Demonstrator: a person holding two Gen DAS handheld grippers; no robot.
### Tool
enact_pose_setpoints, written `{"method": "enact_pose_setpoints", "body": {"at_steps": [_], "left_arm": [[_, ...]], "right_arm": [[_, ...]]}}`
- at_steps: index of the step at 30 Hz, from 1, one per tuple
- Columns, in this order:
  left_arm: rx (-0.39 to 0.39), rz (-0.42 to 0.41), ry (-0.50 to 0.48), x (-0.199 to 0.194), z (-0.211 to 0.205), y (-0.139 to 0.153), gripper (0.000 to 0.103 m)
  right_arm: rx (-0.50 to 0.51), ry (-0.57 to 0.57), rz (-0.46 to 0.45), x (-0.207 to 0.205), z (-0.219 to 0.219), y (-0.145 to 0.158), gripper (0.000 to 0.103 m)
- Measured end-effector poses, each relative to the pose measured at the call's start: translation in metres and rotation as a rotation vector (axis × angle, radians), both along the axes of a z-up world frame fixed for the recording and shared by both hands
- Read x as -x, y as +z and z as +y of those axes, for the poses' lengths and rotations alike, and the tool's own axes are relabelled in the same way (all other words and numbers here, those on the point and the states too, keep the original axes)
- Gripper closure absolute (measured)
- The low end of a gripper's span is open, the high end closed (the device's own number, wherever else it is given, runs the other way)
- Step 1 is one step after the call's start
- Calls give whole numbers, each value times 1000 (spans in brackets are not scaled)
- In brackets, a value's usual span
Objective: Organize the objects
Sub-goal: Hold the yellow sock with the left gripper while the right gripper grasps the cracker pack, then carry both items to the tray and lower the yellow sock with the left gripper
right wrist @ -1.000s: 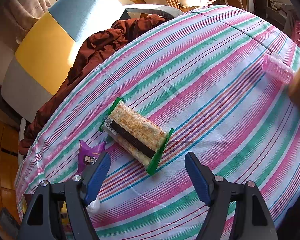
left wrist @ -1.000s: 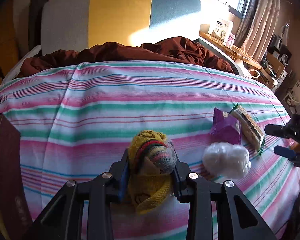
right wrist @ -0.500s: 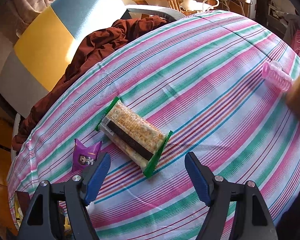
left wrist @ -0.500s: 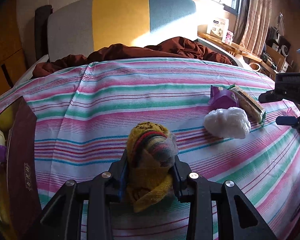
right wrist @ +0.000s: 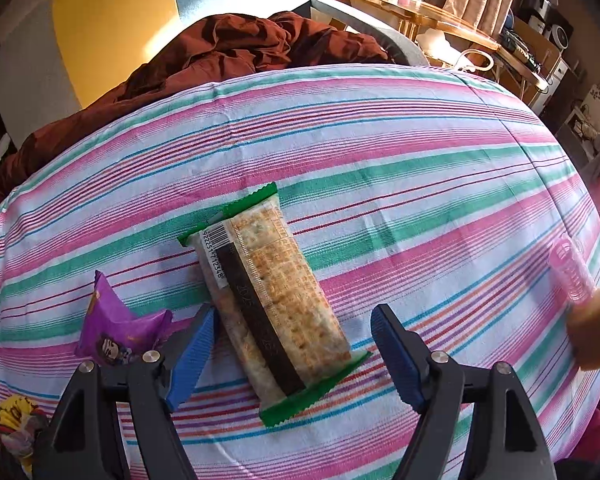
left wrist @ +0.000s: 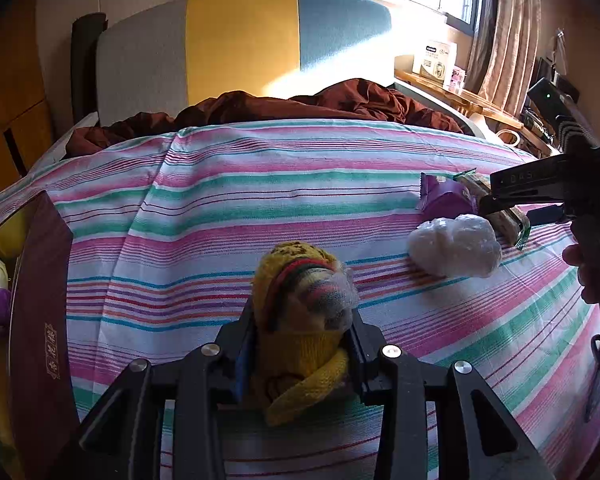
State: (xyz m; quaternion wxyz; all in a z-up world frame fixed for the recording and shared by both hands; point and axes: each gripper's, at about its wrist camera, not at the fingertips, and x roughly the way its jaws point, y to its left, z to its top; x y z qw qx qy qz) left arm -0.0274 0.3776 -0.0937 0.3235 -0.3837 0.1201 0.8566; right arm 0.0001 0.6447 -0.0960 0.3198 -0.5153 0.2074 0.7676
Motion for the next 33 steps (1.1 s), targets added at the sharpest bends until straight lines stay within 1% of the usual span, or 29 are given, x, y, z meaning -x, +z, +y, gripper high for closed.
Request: {"method": "enact_pose_setpoints", "body": {"at_steps": [2, 3, 4, 6, 10, 14, 17, 21, 23, 27, 30, 33], "left_arm": [[-1, 0, 0, 0, 0, 0, 62], [-2, 0, 0, 1, 0, 0, 62], [-1, 1, 0, 1, 0, 0, 62], [1, 5, 0, 0, 0, 0, 62], [9, 13, 1, -1, 2, 0, 62], [22, 23, 2, -2, 4, 0, 63], [33, 28, 1, -3, 5, 1, 64], [56, 22, 0, -6, 5, 8, 69], [43, 24, -3, -13, 0, 18, 70], [17, 63, -20, -30, -15, 48, 70], [-4, 83, -2, -38, -35, 70, 70], [-2, 105, 24, -40, -55, 87, 70]], "right_arm": [[7, 6, 10, 1, 3, -2, 24], [18, 4, 12, 0, 4, -1, 29], [24, 5, 16, -1, 4, 0, 43], [22, 14, 13, -1, 1, 4, 57], [41, 10, -9, -3, -1, 4, 57], [66, -5, -6, -7, 1, 4, 57], [68, 5, -8, -6, 2, 3, 56], [70, 7, 8, -6, 3, 2, 56], [62, 13, 10, -4, 3, 3, 56], [61, 10, 21, -5, 2, 4, 57], [78, -4, 46, -8, 3, 5, 57], [109, -13, 81, -12, 2, 9, 57]]}}
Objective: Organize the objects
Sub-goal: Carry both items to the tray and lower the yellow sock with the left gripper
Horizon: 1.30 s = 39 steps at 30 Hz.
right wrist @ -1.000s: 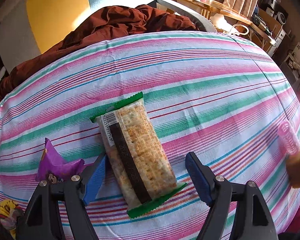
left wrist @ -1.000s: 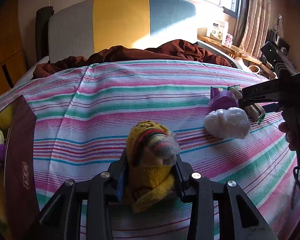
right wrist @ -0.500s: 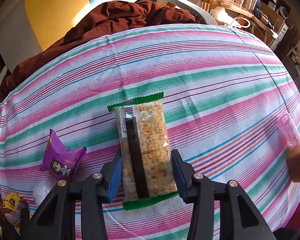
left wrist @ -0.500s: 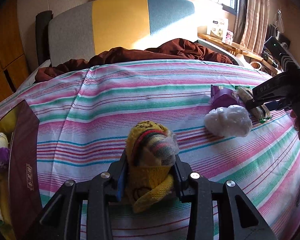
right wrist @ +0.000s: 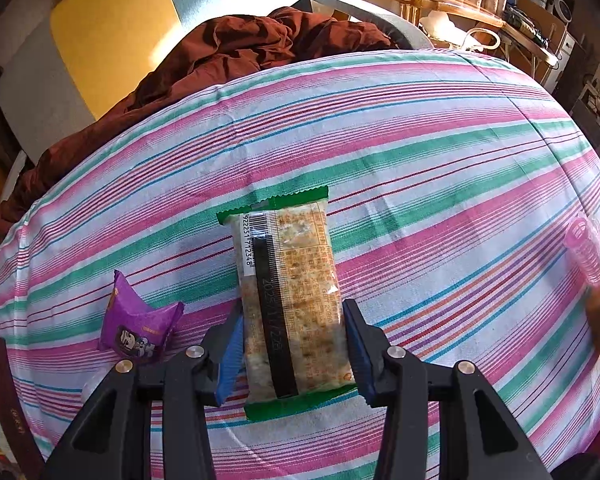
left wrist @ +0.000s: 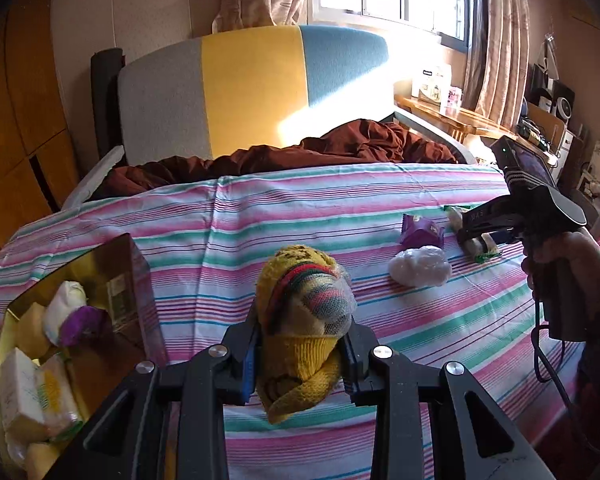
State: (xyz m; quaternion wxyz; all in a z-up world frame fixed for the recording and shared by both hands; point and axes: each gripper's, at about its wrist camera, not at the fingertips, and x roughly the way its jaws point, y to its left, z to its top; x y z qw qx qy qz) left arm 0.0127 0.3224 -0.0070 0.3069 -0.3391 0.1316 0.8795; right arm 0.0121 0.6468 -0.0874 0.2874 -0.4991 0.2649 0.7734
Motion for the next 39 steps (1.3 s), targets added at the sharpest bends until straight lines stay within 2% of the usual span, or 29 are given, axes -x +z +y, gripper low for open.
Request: {"method": "enact_pose_setpoints", "body": {"at_steps": [9, 13, 17, 21, 25, 34, 39], "left_arm": [[-12, 27, 129, 5, -66, 21, 70], [-20, 28, 184, 9, -94, 22, 70], [-25, 20, 232, 16, -119, 19, 70], [-28, 11, 267, 24, -139, 16, 70], [-35, -20, 306, 34, -160, 6, 70], [-129, -95, 439, 53, -234, 1, 70], [-160, -114, 496, 63, -263, 3, 70]], "right_arm": [[-57, 29, 111, -6, -20, 27, 57], [-119, 84, 170, -6, -36, 46, 57], [-137, 174, 226, -2, -65, 63, 57], [-150, 293, 221, 11, -107, 70, 57], [-117, 414, 216, 22, -159, 71, 57], [-20, 686, 287, 41, -294, 86, 57], [15, 781, 270, 57, -352, 75, 57]]}}
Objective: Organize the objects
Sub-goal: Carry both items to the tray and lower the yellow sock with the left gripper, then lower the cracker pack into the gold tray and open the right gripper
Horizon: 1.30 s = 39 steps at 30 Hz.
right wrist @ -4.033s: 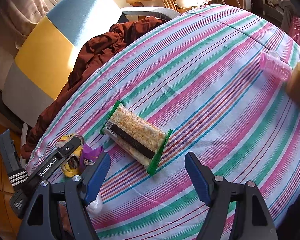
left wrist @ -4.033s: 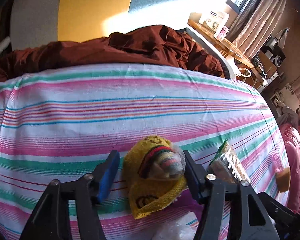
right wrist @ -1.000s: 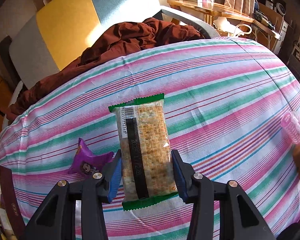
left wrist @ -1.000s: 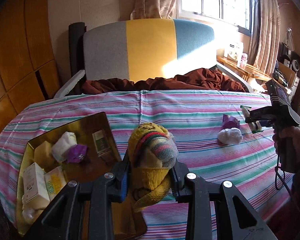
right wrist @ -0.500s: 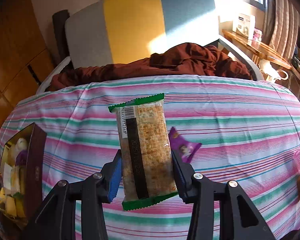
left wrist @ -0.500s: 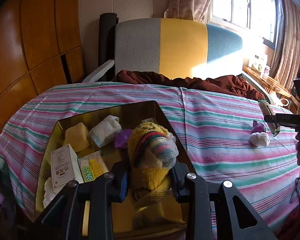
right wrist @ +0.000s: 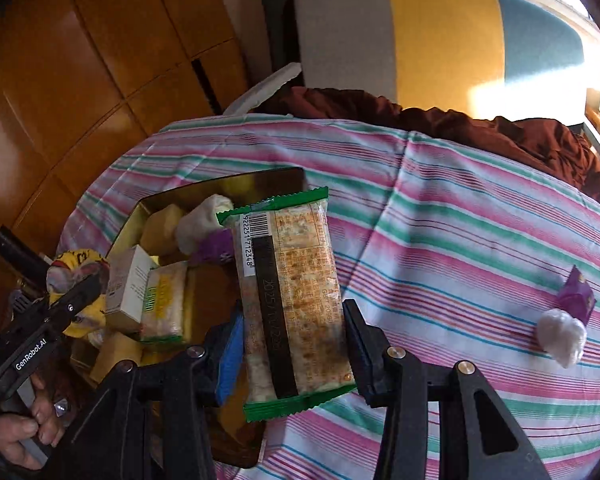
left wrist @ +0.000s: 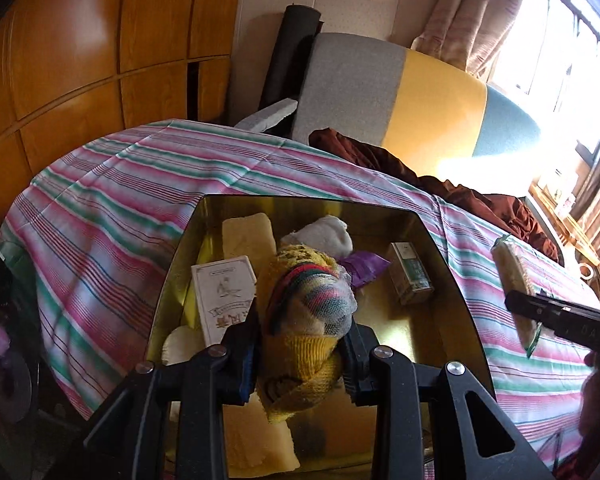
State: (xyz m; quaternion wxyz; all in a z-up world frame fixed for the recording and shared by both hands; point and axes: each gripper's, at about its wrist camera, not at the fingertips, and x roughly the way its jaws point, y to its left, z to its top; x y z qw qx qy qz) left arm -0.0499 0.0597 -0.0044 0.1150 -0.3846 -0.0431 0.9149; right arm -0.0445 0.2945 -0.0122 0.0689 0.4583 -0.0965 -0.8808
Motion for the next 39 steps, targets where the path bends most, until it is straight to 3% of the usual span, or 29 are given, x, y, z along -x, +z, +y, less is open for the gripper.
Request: {"method": "enact_pose_setpoints", "body": {"at_steps": [8, 10, 12, 14, 23, 26, 30, 39], "left_arm": [[-13, -22, -14, 28, 9, -2, 66], [5, -22, -8, 40, 16, -5, 58], [33, -26, 1, 49, 23, -8, 56], [45, -19, 7, 51, 25, -10, 47], [69, 34, 17, 29, 23, -3, 42], [74, 58, 20, 19, 22, 3, 38], [70, 71, 19, 9, 19, 10, 38], [74, 86, 8, -9, 19, 20, 37]], "right_arm": [[-23, 26, -28, 29, -40, -14, 52], [-18, 11, -32, 30, -41, -15, 51], [-8, 11, -24, 27, -39, -15, 50], [-8, 4, -23, 24, -37, -15, 50], [-68, 1, 23, 4, -41, -7, 49], [-84, 8, 54, -3, -43, 0, 40], [-109, 13, 82, -10, -44, 9, 39], [-167, -33, 96, -23, -17, 16, 38]]}}
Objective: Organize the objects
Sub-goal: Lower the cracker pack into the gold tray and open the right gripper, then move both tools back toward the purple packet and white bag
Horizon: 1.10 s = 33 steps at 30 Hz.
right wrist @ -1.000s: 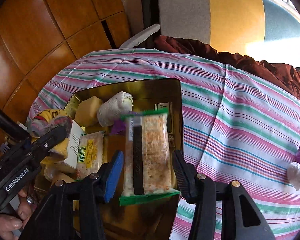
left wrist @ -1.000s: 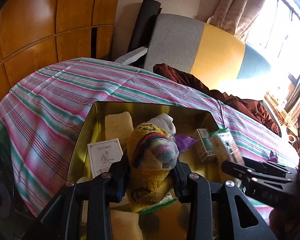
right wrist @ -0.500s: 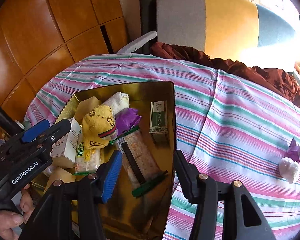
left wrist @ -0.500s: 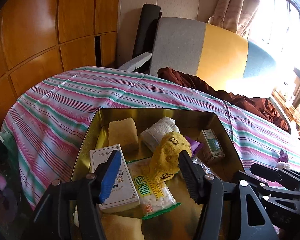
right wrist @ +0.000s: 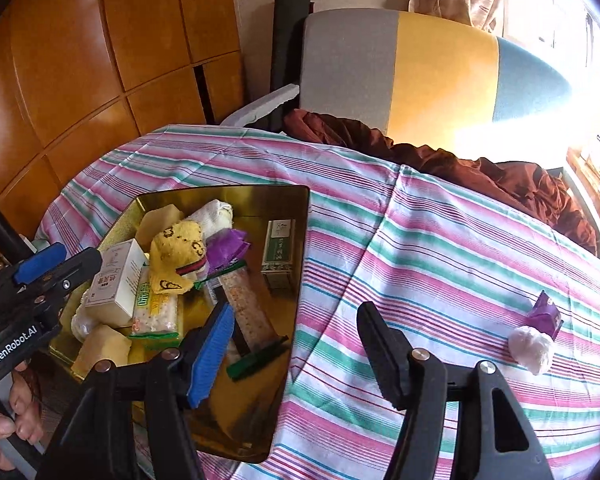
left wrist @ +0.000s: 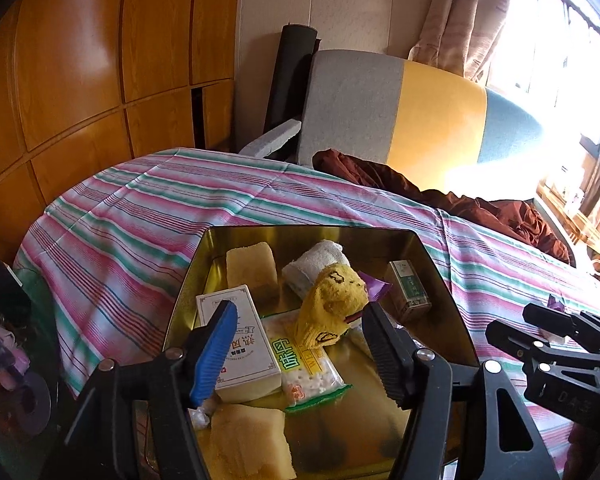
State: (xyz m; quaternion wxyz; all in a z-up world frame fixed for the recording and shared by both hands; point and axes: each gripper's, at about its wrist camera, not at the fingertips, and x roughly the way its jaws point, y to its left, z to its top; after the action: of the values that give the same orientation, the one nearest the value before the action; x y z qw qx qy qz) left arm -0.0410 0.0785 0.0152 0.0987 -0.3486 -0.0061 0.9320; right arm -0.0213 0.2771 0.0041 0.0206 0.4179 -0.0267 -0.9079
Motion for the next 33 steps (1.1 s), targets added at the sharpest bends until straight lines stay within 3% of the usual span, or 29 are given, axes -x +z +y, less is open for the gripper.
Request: {"method": "enact_pose_setpoints", "body": {"at_steps": [11, 13, 14, 22, 25, 29, 33], "left_arm": [[14, 10, -76, -15, 24, 5, 36], [20, 10, -94, -17, 30, 5, 36], [24, 11, -103, -18, 34, 5, 36], [51, 5, -163, -22, 60, 2, 33], [66, 3, -192, -25, 71, 0, 32], [81, -1, -232, -28, 89, -2, 32], [90, -11, -281, -29, 109, -5, 32]], "right_arm": [[-64, -125, -18, -11, 74, 1, 38], [-78, -160, -27, -12, 92, 1, 25], [-85, -180, -26, -13, 102, 1, 23], [-102, -391, -50, -22, 193, -10, 22], [-64, -509, -53, -33, 231, -23, 22], [89, -677, -95, -49, 280, -40, 22], [150, -758, -78, -64, 299, -39, 22]]}}
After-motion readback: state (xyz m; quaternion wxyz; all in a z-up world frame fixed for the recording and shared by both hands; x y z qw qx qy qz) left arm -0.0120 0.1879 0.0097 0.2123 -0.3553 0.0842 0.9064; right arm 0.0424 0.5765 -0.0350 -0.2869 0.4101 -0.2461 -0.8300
